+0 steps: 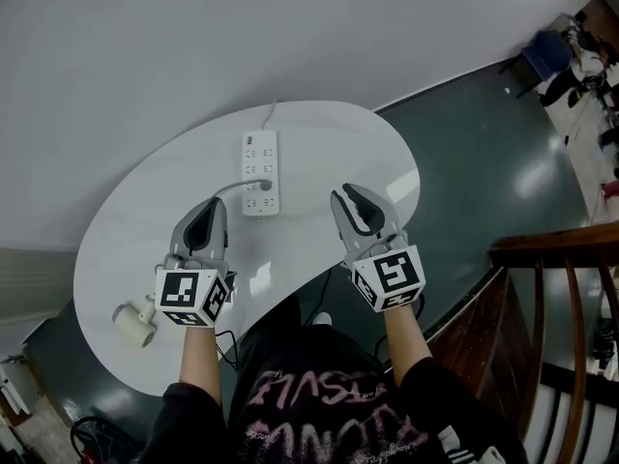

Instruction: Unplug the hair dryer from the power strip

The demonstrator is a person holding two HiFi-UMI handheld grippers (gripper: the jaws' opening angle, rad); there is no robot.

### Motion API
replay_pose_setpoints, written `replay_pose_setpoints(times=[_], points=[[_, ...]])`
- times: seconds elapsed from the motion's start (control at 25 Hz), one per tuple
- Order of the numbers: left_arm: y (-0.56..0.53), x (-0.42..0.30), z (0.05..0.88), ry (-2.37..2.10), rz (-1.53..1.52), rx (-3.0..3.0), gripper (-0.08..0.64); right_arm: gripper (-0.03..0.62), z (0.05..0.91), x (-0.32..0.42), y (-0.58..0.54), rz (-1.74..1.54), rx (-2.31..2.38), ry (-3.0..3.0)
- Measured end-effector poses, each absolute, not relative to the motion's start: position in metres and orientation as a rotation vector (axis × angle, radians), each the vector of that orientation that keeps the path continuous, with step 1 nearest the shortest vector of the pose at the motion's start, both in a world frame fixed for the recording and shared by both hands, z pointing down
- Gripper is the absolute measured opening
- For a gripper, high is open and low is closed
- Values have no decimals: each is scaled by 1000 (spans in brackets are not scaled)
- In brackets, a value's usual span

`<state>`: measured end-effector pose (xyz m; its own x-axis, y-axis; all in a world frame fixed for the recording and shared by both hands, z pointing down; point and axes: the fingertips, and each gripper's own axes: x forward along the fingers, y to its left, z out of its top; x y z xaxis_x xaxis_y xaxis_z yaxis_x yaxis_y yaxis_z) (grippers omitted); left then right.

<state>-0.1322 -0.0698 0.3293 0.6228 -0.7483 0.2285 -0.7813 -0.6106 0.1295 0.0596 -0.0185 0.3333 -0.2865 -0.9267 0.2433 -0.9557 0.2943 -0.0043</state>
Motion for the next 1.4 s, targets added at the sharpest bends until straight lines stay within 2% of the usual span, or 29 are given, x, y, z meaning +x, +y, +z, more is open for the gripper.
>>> replay_pose_setpoints(times=[0.88, 1.4], points=[[-138, -170, 382, -1172, 184, 2526, 0, 94, 378, 21, -114, 282, 1682, -2296], [-140, -159, 380, -1301, 242, 2482, 0, 95, 385, 28, -135, 315, 1587, -2410]])
